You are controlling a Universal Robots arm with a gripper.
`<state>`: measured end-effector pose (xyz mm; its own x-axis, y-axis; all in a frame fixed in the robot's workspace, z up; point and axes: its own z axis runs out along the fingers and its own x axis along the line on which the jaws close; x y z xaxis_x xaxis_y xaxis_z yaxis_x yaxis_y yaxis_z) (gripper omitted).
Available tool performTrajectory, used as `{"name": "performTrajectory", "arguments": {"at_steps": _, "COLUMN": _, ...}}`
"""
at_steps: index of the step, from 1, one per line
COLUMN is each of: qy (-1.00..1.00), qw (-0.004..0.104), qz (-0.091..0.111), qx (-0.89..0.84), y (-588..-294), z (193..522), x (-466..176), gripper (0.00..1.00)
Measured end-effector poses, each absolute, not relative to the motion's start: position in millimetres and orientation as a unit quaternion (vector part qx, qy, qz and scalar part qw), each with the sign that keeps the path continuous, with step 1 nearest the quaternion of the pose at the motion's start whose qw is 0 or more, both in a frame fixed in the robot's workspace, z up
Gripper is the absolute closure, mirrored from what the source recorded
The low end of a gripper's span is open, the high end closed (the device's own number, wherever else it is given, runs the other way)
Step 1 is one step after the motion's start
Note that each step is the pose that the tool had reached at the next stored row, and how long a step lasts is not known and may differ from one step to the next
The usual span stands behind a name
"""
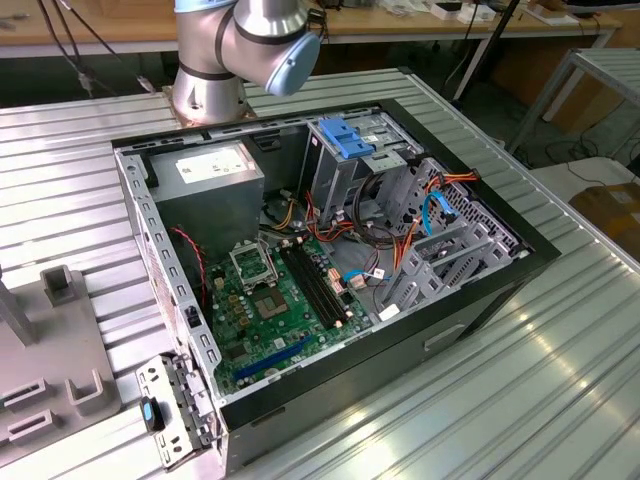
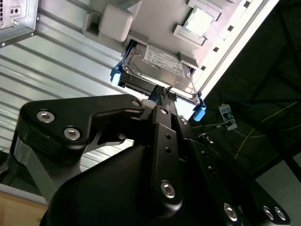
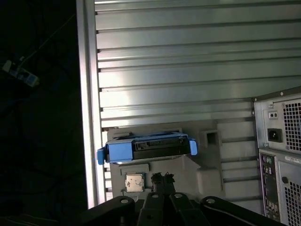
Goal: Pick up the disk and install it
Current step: 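Reach for the disk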
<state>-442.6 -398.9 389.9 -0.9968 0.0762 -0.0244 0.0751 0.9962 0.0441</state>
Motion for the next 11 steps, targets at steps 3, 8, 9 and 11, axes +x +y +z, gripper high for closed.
{"name": "performTrajectory", "arguments": {"at_steps": 3, "qy": 0.999, "qw": 0.013, "qz": 0.022, "qx": 0.038, "y": -399, "z": 390, "x": -451, "gripper": 0.89}}
{"name": "performTrajectory", "arguments": {"at_steps": 8, "qy": 0.999, "qw": 0.013, "qz": 0.022, "qx": 0.038, "y": -399, "z": 390, "x": -470, "gripper": 0.89}}
{"name": "performTrajectory", "arguments": {"at_steps": 9, "qy": 0.999, "qw": 0.013, "qz": 0.022, "qx": 0.038, "y": -399, "z": 390, "x": -472, "gripper": 0.89}}
{"name": "performTrajectory", "arguments": {"at_steps": 11, "qy": 0.999, "qw": 0.013, "qz": 0.022, "qx": 0.038, "y": -399, "z": 390, "x": -481, "gripper": 0.89}}
